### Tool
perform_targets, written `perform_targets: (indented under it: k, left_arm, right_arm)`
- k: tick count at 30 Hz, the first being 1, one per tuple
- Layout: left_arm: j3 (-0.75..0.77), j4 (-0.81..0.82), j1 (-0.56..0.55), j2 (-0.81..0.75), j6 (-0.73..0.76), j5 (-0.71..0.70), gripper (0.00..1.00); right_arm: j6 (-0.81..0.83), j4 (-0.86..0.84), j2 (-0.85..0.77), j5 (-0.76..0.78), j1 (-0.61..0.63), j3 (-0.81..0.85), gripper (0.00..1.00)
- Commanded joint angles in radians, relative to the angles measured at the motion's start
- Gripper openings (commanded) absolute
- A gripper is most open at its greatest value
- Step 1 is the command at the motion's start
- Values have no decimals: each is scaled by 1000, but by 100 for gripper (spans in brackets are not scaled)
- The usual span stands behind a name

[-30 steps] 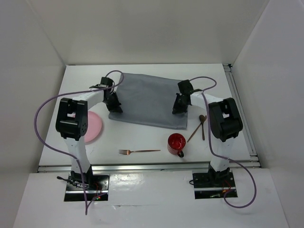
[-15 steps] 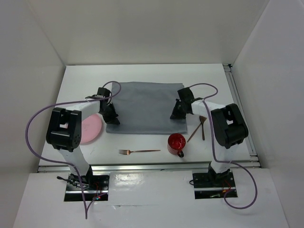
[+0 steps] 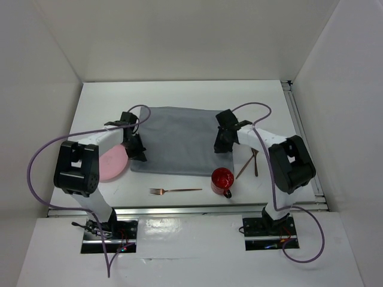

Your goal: Set the dinner table for one person

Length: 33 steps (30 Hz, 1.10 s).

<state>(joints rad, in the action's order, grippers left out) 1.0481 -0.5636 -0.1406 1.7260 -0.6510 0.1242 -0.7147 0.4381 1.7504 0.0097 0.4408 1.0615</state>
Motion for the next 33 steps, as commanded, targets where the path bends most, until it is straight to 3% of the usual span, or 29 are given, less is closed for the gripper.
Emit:
perform_targets:
  k: [1,2,4,8,14,20,25,29,30,33]
  left_arm:
    - [44,-79,-2,-89,28,-32,0]
    - [53,-93,-2,-110,28,-44,0]
    - [62,-113,-2,-124,28,-54,0]
    - [96,-139,-2,-160,37,-75,0]
    - [124,-160,7,-183,28,-110,0]
    - [89,-151,7,-155,19,-81,0]
    - [8,-151,84,-183,-30,-92,0]
    - [-39,-151,157,-235,-50,-83,23]
    - [-51,-151,176,-249,-50,-72,40]
    - [-62,-176,262,-301,-50,-72,53]
  right_arm:
    - [30,108,-115,69,15,158,14]
    - [40,117,-126,79,15,179,28]
    - [52,117,-156,79,15,225,36]
    - [80,96,-184,70,24,206,36]
    - [70,82,-166,90,10,72,24]
    - [81,33,-55,61,-56,34,19]
    - [106,7,29,61,-86,44,16]
    - [115,-30,93,59,-111,66,16]
    - [124,-30,93,59,-111,66,16]
    - [135,-50,120,49,-120,66,16]
